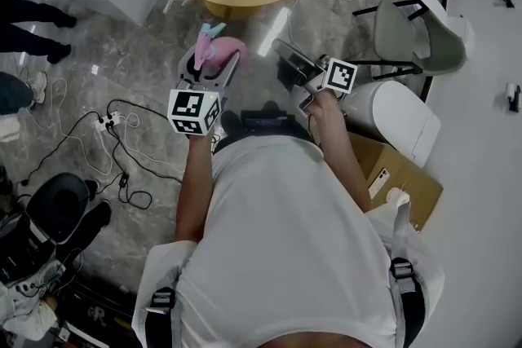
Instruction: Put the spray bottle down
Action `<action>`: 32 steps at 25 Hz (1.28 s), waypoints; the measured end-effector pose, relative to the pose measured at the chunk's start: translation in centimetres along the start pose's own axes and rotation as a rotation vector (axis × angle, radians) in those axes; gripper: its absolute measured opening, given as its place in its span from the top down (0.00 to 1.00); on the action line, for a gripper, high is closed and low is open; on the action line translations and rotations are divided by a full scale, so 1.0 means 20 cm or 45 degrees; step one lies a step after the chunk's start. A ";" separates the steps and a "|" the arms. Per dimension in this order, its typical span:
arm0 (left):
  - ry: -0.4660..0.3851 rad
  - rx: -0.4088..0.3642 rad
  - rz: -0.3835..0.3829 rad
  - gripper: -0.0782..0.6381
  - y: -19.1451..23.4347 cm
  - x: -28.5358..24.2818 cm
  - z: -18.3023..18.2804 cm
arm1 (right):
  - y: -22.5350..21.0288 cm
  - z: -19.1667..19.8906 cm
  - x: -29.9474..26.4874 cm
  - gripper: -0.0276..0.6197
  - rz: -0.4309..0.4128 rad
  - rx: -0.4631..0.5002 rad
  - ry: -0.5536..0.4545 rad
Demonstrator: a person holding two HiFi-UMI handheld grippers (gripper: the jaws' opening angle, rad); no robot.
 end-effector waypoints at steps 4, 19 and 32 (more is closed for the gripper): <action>0.009 -0.002 0.006 0.46 -0.01 -0.03 0.00 | -0.02 -0.02 0.00 0.90 0.001 -0.009 -0.004; 0.084 -0.024 -0.082 0.46 0.08 -0.47 -0.06 | -0.23 -0.49 -0.12 0.90 -0.063 -0.064 0.033; 0.119 -0.066 -0.146 0.46 0.05 -0.92 -0.18 | -0.39 -0.95 -0.14 0.90 -0.125 -0.126 0.078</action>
Point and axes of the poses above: the fingertips, and each gripper's own axes: x backward along the fingers, y to its left, z out of its underside, the point moved 7 cm from there along x, backward along the fingers, and after that the axes turned 9 degrees about -x, right-handed, at the moved point
